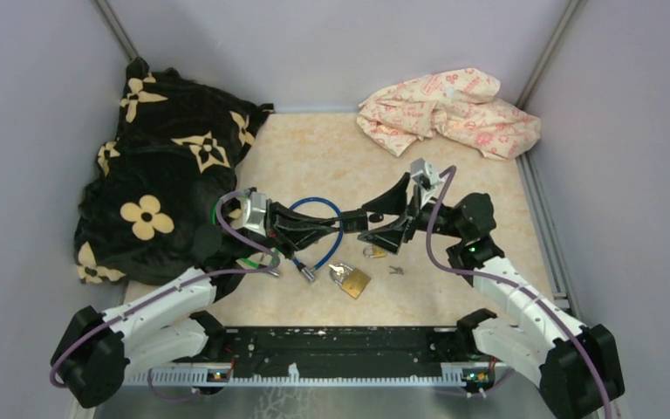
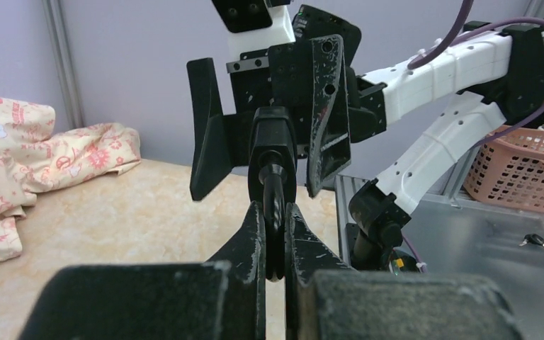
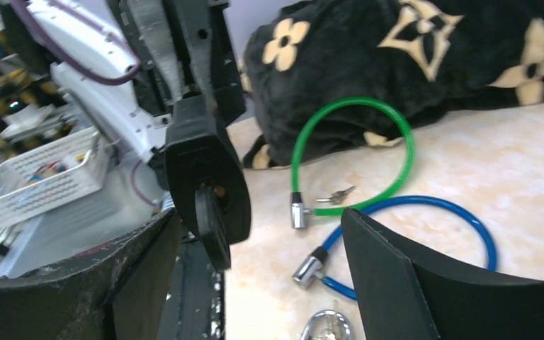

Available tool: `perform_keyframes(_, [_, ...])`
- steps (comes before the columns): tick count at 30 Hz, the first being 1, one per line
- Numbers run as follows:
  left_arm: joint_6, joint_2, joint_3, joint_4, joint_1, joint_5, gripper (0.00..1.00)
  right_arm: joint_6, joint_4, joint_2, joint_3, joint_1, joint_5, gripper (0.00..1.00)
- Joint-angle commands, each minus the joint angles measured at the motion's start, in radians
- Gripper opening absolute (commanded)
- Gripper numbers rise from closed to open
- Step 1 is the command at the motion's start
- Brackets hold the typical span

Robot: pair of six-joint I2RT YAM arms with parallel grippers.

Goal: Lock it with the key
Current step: Pick up the lock from the center of the board, then lock the lock.

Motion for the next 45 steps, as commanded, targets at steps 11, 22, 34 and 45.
perform_keyframes(11, [-0.061, -0.005, 0.012, 0.134, 0.004, -0.002, 0.00, -0.030, 0.065, 0.045, 0.118, 0.122, -0.037, 0.57])
perform_keyframes(22, [-0.095, 0.044, 0.046, 0.141, -0.022, 0.028, 0.00, -0.070, 0.071, 0.081, 0.147, 0.152, -0.019, 0.00])
perform_keyframes(34, [-0.142, 0.141, 0.125, 0.112, -0.087, 0.031, 0.00, -0.049, 0.182, 0.159, 0.167, 0.206, -0.043, 0.00])
perform_keyframes(45, [-0.064, 0.200, 0.187, 0.070, -0.131, 0.006, 0.00, -0.167, 0.092, 0.256, 0.104, 0.216, -0.034, 0.00])
